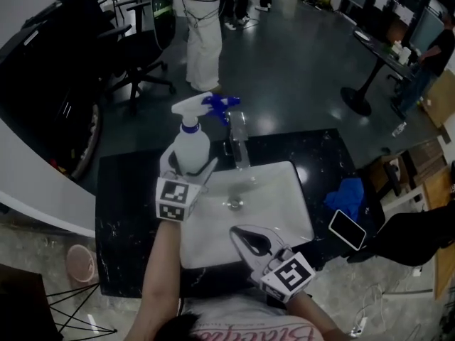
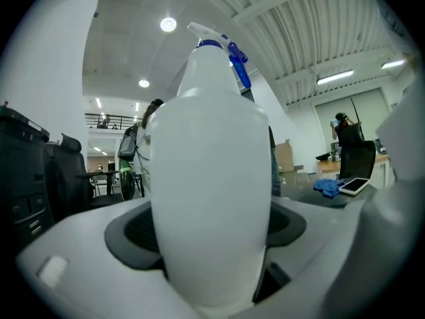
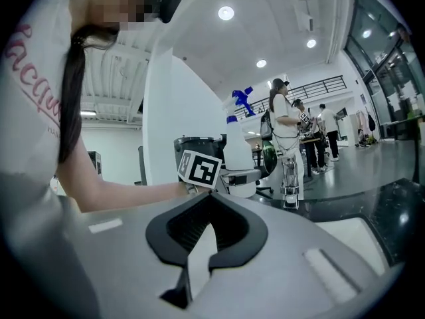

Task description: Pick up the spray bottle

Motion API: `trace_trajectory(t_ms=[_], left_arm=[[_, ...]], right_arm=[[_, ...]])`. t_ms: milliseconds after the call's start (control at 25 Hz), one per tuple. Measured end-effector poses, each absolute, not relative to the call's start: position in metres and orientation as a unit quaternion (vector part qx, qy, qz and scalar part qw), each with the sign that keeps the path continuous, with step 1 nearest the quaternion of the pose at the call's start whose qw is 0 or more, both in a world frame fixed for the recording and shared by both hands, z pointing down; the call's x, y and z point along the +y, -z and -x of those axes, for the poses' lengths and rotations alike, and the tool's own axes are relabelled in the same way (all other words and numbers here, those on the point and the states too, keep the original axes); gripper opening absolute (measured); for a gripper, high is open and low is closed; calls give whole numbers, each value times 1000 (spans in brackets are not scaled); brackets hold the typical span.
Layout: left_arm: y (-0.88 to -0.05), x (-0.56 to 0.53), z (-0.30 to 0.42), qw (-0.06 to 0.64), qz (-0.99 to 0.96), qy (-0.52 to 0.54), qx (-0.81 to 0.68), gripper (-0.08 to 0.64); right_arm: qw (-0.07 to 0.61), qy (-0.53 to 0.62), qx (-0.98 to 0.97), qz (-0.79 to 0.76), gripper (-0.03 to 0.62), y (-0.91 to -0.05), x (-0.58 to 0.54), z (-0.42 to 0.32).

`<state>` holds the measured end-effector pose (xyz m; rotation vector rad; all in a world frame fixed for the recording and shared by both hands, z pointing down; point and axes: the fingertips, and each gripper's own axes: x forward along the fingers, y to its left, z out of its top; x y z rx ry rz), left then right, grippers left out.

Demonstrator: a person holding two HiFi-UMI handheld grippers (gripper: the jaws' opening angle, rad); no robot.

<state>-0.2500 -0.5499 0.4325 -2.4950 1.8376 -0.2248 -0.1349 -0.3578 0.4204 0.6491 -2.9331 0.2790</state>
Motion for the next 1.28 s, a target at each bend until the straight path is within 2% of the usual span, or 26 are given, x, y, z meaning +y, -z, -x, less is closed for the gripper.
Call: trace_trajectory(t_ms=[320,600,1280], left_arm=[[-400,-493,231,13,810,51,584,407],[-372,-439,223,29,809,42,586,407],[-352,-334,228,-4,811,-5,586,407]], right_arm=[[24,-48,-980,-194,0,-387,-345,130],[20,-36,-979,-200,0,-380,-348,126],[16,3,-982,-188,0,-367,-296,135]])
